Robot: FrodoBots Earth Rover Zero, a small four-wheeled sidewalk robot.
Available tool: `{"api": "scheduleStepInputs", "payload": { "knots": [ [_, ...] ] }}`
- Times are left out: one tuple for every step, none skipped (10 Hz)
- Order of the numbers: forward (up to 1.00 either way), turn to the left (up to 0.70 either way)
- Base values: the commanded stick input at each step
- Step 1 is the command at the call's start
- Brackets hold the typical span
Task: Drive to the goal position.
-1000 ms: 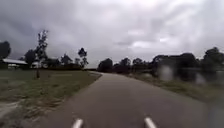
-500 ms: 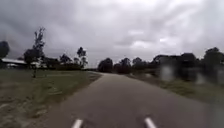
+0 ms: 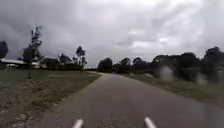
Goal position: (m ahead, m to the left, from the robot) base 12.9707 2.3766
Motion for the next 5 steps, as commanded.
{"api": "scheduleStepInputs", "payload": {
  "knots": [
    [0.84, 0.03],
    [0.84, 0.03],
    [0.84, 0.03],
    [0.84, 0.03],
    [0.84, 0.03]
  ]
}}
